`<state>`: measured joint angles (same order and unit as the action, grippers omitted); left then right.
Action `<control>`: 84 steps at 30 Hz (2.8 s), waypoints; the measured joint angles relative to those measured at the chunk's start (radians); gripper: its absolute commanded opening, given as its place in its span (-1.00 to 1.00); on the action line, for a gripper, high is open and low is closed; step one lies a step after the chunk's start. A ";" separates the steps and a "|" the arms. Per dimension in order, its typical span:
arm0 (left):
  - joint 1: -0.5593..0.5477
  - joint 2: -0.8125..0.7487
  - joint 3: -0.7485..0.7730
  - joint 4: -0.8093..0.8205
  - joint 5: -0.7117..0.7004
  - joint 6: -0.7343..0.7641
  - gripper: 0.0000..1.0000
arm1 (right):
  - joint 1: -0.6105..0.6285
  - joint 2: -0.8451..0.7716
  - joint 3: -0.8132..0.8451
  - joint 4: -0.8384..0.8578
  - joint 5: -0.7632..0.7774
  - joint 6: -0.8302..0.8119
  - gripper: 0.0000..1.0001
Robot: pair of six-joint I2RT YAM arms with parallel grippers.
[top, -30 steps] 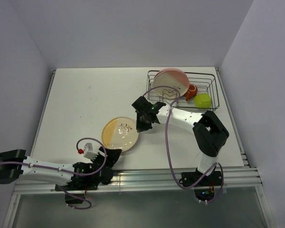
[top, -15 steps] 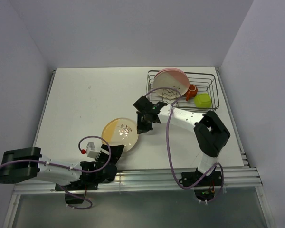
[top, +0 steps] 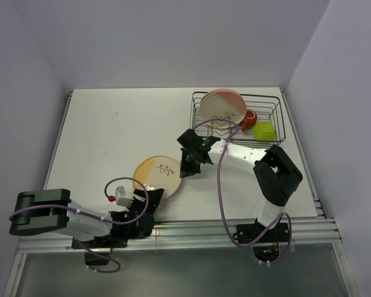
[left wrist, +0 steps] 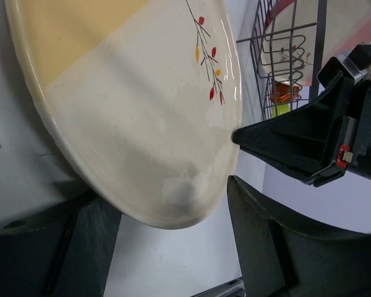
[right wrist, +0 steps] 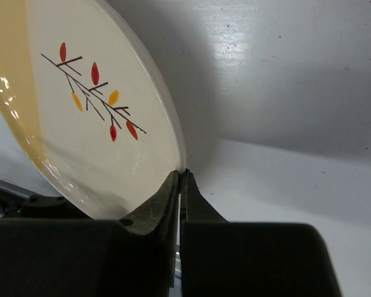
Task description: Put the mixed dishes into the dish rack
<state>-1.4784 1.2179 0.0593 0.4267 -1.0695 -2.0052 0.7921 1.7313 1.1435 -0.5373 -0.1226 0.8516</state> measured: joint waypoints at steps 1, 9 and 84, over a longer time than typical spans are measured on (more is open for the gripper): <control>0.000 0.008 -0.002 0.011 -0.002 0.000 0.35 | 0.000 -0.001 -0.005 0.004 -0.003 0.004 -1.00; 0.000 0.012 -0.020 0.053 -0.015 0.003 -0.24 | -0.001 -0.045 -0.056 0.035 -0.003 0.030 -1.00; 0.016 -0.502 0.025 0.084 0.133 0.265 -1.00 | -0.167 -0.581 -0.584 0.770 -0.440 0.169 -0.48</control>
<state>-1.4620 0.7162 0.0845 0.5102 -0.9363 -1.7405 0.6254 1.1503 0.5598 0.2329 -0.5625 1.0210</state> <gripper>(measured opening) 0.212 0.392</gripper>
